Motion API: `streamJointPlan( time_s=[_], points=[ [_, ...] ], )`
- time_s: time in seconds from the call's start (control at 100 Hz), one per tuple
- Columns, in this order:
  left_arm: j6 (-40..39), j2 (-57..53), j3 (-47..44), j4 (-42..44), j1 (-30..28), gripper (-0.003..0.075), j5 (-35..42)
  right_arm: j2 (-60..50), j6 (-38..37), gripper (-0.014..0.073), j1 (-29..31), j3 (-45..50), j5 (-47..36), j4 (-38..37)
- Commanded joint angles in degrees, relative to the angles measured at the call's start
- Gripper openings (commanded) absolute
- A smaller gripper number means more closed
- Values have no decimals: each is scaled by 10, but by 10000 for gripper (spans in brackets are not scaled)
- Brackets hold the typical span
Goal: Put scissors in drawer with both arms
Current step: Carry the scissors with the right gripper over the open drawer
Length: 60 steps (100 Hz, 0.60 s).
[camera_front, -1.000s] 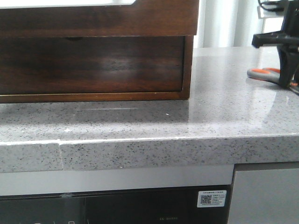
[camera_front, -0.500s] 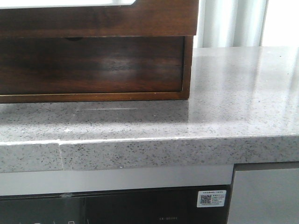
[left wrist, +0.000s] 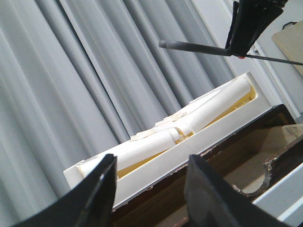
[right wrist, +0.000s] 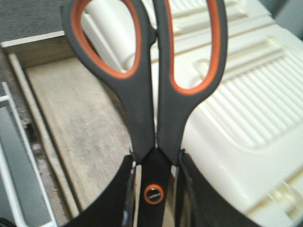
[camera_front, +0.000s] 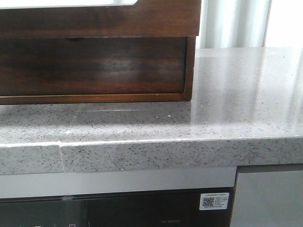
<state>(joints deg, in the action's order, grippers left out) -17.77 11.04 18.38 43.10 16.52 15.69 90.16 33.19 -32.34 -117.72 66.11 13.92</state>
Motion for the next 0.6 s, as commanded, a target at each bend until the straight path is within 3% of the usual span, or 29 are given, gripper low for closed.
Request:
streamJointPlan(
  time_s=[0.0,0.25,0.59],
  points=[
    [-7,6,16,-15,2,315,23,-6,35,-66,-29,-18,-37,7],
    [-7,6,16,-15,2,315,23,47,61,-66,-76,-18,-38,7],
    [-7,6,16,-15,2,315,23,103,64,-66,-84,-18,-36,4]
  ],
)
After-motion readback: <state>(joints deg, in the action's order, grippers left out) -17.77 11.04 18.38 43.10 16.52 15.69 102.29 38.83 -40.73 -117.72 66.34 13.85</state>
